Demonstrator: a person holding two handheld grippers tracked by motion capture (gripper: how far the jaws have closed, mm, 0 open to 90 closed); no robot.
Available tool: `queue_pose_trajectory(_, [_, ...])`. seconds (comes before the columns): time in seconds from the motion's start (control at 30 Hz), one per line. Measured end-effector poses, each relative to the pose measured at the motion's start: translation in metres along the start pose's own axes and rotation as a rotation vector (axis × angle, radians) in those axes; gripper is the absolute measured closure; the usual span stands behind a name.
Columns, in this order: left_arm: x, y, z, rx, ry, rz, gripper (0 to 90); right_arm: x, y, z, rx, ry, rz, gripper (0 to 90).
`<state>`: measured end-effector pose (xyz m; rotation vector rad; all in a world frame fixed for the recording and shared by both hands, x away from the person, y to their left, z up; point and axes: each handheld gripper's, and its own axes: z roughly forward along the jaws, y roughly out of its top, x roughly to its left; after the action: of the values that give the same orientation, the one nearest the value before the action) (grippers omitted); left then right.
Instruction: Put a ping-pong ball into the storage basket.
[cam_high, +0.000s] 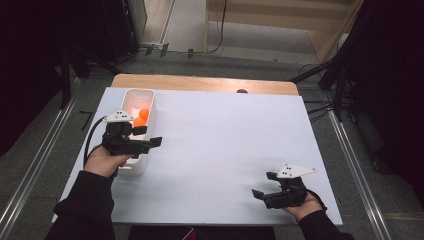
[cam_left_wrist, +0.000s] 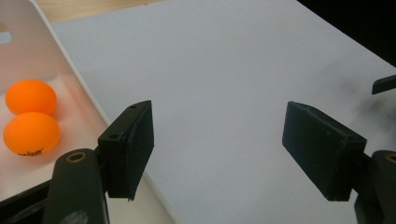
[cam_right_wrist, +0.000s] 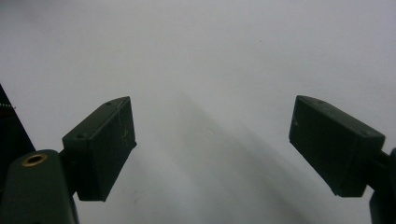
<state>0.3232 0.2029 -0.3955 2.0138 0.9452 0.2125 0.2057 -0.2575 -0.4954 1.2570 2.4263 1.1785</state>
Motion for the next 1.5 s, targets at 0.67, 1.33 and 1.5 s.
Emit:
queue_pose_trajectory(0.67, [-0.024, -0.024, -0.002, -0.012, -0.08, 0.088, 25.2, 0.0, 0.0, 0.0, -0.001, -0.003, 0.011, 12.9])
queue_pose_trajectory(1.33, [-0.039, -0.047, 0.005, -0.025, -0.119, 0.184, 25.2, -0.002, 0.0, 0.0, -0.007, 0.004, 0.023, 12.9])
queue_pose_trajectory(1.5, [-0.042, -0.053, 0.007, -0.034, -0.137, 0.196, 25.2, -0.003, 0.0, 0.0, -0.005, 0.003, 0.029, 13.0])
